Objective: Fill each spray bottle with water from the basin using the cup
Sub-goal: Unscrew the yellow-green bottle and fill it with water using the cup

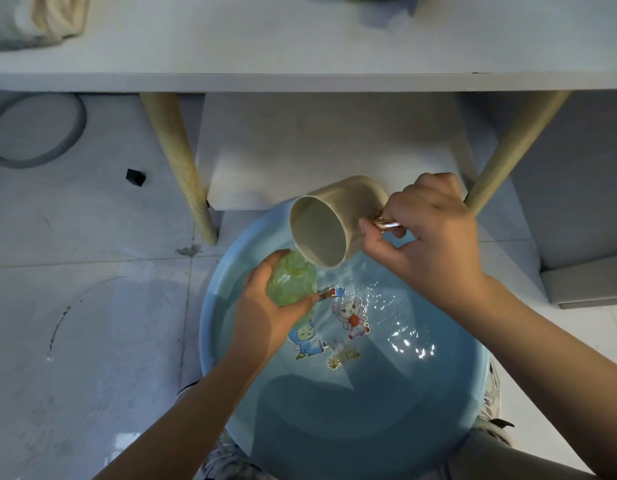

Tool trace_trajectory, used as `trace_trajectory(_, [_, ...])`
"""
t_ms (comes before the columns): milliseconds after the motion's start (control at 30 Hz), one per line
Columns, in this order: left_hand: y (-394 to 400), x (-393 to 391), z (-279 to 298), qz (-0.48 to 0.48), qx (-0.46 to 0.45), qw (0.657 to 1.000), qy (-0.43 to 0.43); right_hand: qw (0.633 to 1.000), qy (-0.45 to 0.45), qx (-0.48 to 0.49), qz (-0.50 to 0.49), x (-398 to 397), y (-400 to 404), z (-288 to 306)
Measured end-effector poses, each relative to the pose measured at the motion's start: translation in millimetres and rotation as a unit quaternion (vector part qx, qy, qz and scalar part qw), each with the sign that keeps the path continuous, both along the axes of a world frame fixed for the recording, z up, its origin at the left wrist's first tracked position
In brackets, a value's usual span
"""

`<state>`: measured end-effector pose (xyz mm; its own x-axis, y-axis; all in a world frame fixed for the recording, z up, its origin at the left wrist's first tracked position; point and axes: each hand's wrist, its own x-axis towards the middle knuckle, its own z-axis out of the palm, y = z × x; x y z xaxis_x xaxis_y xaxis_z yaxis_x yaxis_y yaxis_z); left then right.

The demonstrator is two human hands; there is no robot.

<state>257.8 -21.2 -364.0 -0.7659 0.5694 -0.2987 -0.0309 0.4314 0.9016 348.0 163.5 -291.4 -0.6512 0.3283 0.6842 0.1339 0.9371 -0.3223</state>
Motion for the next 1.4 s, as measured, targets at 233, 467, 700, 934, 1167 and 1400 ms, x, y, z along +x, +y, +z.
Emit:
trace_trajectory(233, [0.6, 0.6, 1.6, -0.002, 0.003, 1.0, 0.003, 1.0, 0.005, 0.005, 0.01, -0.5, -2.0, -1.3])
trace_trajectory(467, [1.6, 3.0, 4.4, 0.005, 0.005, 1.0, 0.009, 1.0, 0.004, 0.017, 0.023, -0.6, -2.5, -0.5])
trace_trajectory(700, [1.1, 3.1, 4.6, -0.003, 0.005, 1.0, 0.013, 0.999, 0.006, 0.021, 0.027, 0.0, -3.1, 1.5])
trace_trajectory(934, [-0.4, 3.6, 4.3, -0.009, 0.0, 1.0, 0.008, 0.999, 0.003, 0.035, 0.034, 0.1, -4.5, 1.4])
trace_trajectory(1167, [-0.1, 3.5, 4.6, -0.016, -0.003, 1.0, -0.004, 0.999, 0.002, 0.038, 0.035, 0.0, -4.8, 0.9])
trace_trajectory(1400, [-0.3, 3.7, 4.7, -0.025, -0.013, 1.0, 0.009, 0.998, 0.01, 0.048, 0.044, 0.1, -5.2, 2.6])
